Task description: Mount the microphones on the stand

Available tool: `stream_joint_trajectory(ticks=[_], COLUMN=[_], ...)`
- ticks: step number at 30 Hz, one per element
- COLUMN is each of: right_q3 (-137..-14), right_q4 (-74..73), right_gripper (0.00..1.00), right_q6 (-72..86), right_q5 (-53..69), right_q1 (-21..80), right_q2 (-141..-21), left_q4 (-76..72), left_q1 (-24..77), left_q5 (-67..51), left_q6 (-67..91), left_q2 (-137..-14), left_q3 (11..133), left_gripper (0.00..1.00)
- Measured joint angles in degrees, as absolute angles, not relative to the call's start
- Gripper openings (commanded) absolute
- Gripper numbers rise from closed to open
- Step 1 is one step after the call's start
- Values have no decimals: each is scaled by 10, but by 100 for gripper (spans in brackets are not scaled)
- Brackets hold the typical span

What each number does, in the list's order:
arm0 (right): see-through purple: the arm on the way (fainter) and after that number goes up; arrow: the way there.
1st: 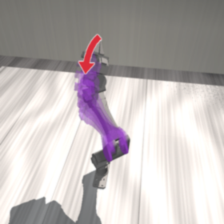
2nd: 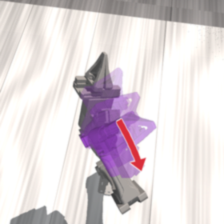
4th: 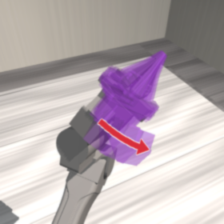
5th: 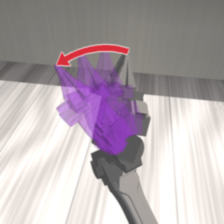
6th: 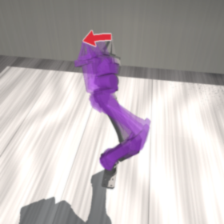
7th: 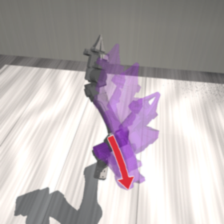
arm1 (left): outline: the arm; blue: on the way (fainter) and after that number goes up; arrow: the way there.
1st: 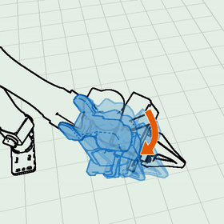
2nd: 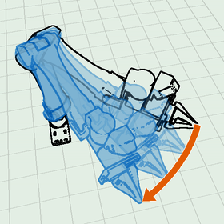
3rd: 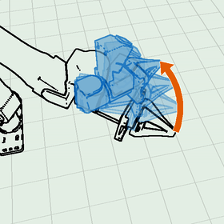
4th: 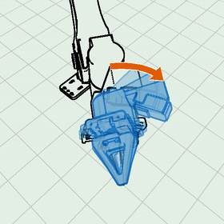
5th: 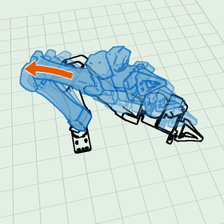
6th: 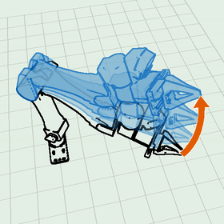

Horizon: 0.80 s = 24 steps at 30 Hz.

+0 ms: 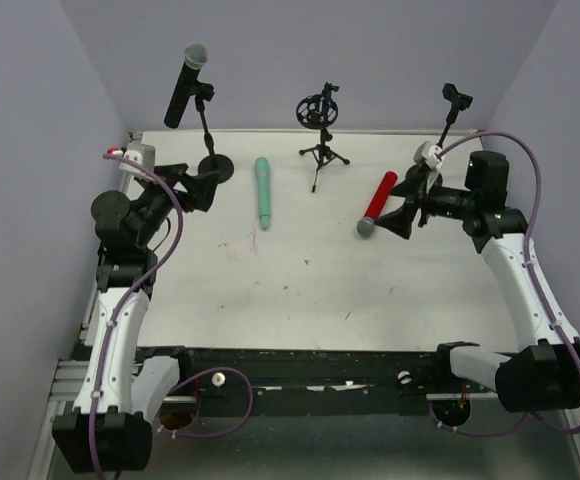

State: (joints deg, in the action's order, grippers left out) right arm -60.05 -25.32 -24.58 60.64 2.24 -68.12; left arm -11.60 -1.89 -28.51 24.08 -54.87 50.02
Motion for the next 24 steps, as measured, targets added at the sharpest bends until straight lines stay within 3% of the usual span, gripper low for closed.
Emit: stream_joint_trajectory(ticks=[5,9,16,24], right_q3=[-727,-783,-780,-679], right_q4=[-249,-231,-204,-72], right_gripper=[100,98,94,100], right_q6=[-144,-61,18,-7], right_q5=[484,346,186,140], right_q1=[23,20,-31,-47], right_q2=[-686,-692,-727,-781], left_q4=[-67,0,61,66], left_q1=[-17,-6,20,21], left_q5=[-307,-305,-300,-294], left_q6=[240,228,217,209], left_q2=[-438,-416,-394,-371], left_q3=[451,438,437,437], left_gripper=[98,98,98,99])
